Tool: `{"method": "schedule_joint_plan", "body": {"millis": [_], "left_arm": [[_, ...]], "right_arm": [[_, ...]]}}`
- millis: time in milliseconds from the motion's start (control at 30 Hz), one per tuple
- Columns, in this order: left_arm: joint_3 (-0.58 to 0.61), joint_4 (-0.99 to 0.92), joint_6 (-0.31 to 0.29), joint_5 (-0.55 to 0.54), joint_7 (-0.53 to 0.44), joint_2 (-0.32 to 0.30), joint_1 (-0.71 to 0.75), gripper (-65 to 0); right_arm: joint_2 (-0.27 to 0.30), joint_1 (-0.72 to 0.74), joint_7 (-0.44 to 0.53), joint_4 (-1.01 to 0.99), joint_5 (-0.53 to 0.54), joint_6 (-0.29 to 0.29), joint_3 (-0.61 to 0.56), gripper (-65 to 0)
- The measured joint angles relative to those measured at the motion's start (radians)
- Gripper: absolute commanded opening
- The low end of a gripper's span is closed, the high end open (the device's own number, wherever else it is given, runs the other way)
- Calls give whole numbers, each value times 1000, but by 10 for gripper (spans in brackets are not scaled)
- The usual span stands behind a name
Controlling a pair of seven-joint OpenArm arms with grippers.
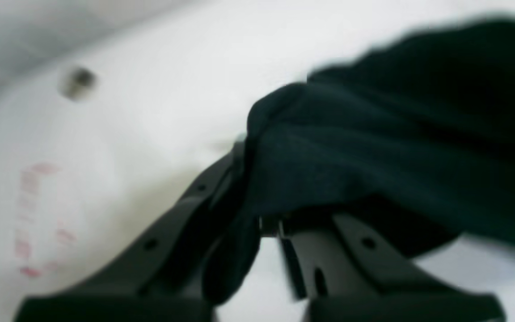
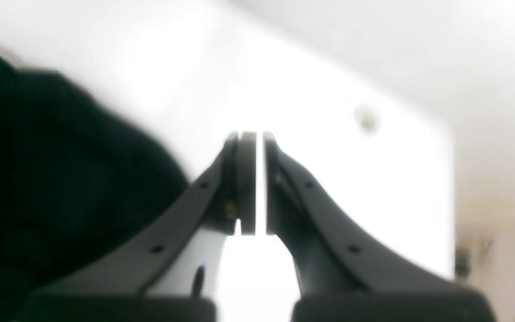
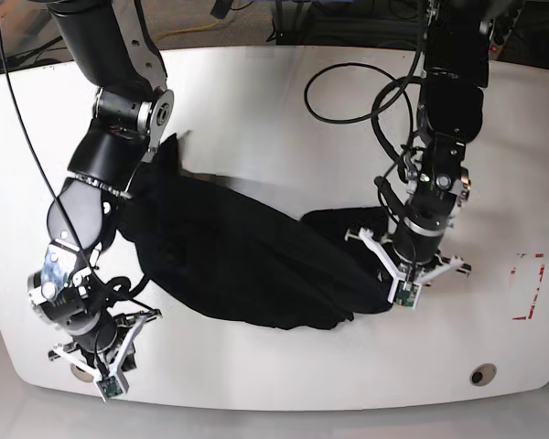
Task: Fold the T-shirt properly
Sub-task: 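Regrasp the shirt edges with both grippers, pulling the cloth apart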
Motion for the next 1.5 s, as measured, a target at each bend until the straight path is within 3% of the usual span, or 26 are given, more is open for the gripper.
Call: {"method": "schedule_joint_plan", "body": {"millis": [167,267,333,433,600,667,833,967,1167,1500], "left_arm": [[-22,1,1,-2,0,-52,-57,-643],[-27,1,-3,-2,-1,-77,-51,-643],[-33,2,-35,4,-1,-77,-27,-644],[-31,2,-71,-7,-1,-70,24,-644],[-79,3,-70,-2,1,-68,108,-644],[-101,3,-66,3,0,-73,140,-644],[-161,4,-71,0,-8,-77,225,-644],[-172,3,-100,2,-5,-113,280,-644],[-171,5,-113,-5,-18,-134,325,-644],[-173,4,-108,-2,-14,-146,360,-646]], "right_arm": [[18,61,2,-11,3,-3,-56,-636],[34,39,-80,-6,11,-3,-61,-634],[30,-5,-105,-5,2,-6,-55,-625],[6,-106,-126,32,-5,-6,-56,-495],[-92,-248,-123,164,8,0,-67,-195],[-124,-301,-124,213,10,0,-97,-140],[-122,-386,-117,278,5,-5,-274,-151],[-122,-421,-93,278,3,0,-399,-151],[-85,-415,11,197,2,-5,-576,-151],[-31,-366,18,94,2,-3,-771,-151]]}}
